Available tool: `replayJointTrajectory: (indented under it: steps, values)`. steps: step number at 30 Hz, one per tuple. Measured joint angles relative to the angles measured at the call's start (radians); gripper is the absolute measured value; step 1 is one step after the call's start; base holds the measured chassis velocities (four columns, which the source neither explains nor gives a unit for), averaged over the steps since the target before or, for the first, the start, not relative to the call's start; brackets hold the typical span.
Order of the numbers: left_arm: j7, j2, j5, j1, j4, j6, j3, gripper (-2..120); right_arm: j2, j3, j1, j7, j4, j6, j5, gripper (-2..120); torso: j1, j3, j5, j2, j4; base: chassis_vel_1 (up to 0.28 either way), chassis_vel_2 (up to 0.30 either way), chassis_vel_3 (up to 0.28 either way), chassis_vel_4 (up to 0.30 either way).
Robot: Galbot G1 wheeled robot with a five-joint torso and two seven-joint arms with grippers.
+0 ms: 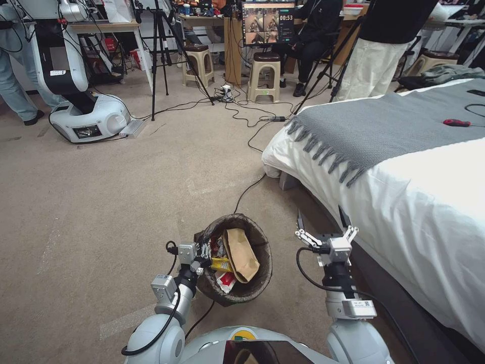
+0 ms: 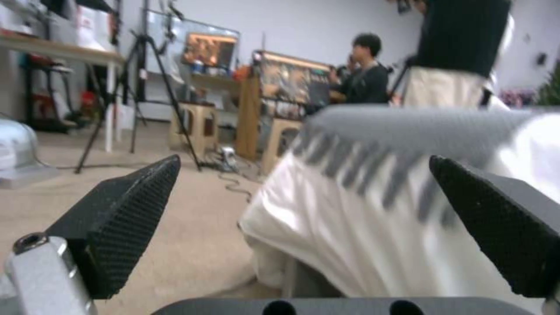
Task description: Pick up the trash bin, then pick up the garbage from the floor and place it into the trash bin.
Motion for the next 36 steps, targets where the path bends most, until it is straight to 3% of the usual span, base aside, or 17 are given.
replayJointTrajectory:
  steps: [10,36]
  values:
    - [0.0,0.004,-0.015,0.0,-0.006,-0.005,-0.002,8,0.04,-0.012,-0.041,0.002,-0.078,0.053,-0.004,100,0.0,0.0,0.0,0.0,0.0001,0.0,0.0,0.0,0.0]
    - [0.001,0.001,-0.015,0.009,-0.027,-0.003,0.0,8,0.032,-0.017,-0.019,-0.005,-0.077,0.044,-0.013,100,0.0,0.0,0.0,0.0,-0.0001,0.014,0.014,0.016,0.015]
